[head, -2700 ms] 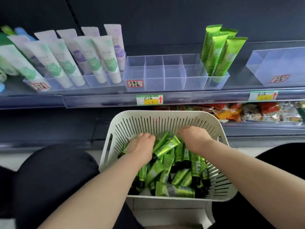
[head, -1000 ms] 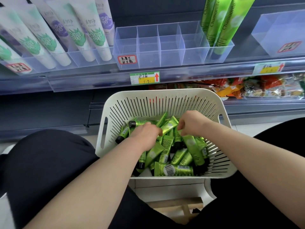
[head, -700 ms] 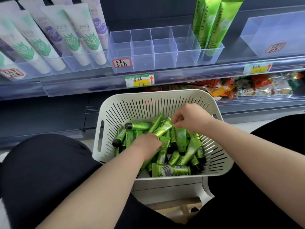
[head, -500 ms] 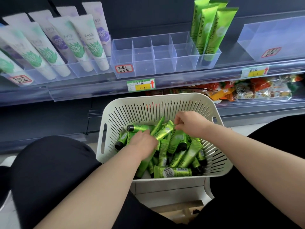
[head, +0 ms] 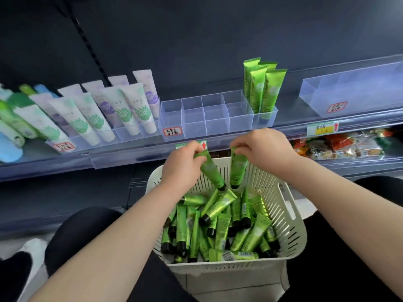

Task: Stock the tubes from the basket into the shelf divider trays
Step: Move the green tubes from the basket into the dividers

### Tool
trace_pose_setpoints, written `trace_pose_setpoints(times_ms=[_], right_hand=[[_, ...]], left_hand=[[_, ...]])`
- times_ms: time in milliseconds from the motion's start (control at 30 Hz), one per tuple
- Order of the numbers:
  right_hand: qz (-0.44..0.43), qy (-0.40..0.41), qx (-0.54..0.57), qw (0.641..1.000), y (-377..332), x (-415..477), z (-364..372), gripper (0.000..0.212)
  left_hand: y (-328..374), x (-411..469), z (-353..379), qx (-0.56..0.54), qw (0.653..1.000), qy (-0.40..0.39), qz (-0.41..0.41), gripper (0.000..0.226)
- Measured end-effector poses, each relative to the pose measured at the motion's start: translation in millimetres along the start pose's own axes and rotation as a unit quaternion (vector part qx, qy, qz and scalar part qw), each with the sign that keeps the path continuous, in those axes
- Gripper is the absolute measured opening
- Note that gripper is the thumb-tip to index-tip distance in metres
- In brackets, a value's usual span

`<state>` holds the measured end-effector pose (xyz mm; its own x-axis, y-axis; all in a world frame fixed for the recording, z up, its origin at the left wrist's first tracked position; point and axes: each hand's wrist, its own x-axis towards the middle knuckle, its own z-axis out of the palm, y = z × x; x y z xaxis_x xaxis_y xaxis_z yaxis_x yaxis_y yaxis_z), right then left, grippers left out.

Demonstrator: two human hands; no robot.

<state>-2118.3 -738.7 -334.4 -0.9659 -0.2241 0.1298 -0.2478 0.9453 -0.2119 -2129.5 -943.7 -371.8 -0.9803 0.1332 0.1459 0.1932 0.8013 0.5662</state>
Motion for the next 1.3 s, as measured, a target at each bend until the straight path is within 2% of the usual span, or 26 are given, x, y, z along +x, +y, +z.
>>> trace_pose_setpoints(times_ms=[100, 167, 300, 400, 600, 833, 1000, 1167, 1300], right_hand=[[0.004, 0.066, 0.005, 0.998, 6.4, 8.0, -25.3, 0.021], [0.014, 0.099, 0.010, 0.995, 10.9, 13.5, -36.7, 0.022], [0.017, 0.146, 0.021, 0.989, 22.9, 18.8, -40.0, 0.022], [0.016, 0.142, 0.040, 0.989, 31.9, 21.9, -34.5, 0.022], [0.007, 0.130, 0.034, 0.991, 45.6, 34.1, -39.6, 0.023], [0.021, 0.115, 0.041, 0.992, 56.8, 39.4, -33.3, 0.021], [0.024, 0.115, 0.027, 0.993, 60.8, 41.6, -32.3, 0.022], [0.024, 0.110, 0.036, 0.993, 57.5, 39.9, -32.3, 0.022], [0.016, 0.128, 0.048, 0.990, 48.0, 32.1, -34.5, 0.022]], left_hand=[[25.1, 29.2, -27.5, -0.104, 0.993, 0.064, 0.005, 0.020], [43.2, 50.8, -44.2, -0.149, 0.982, 0.117, 0.011, 0.021], [77.9, 92.7, -64.5, -0.161, 0.968, 0.190, 0.042, 0.014], [98.1, 118.5, -61.5, -0.135, 0.966, 0.212, 0.063, 0.013], [125.4, 160.0, -44.5, -0.024, 0.980, 0.182, 0.082, 0.008], [127.1, 201.0, -19.5, 0.105, 0.984, 0.106, 0.097, 0.019], [117.4, 216.4, -11.7, 0.120, 0.986, 0.070, 0.093, 0.029], [115.8, 196.6, -20.3, 0.142, 0.979, 0.080, 0.127, 0.047], [107.3, 160.8, -33.2, 0.156, 0.971, 0.072, 0.166, 0.038]])
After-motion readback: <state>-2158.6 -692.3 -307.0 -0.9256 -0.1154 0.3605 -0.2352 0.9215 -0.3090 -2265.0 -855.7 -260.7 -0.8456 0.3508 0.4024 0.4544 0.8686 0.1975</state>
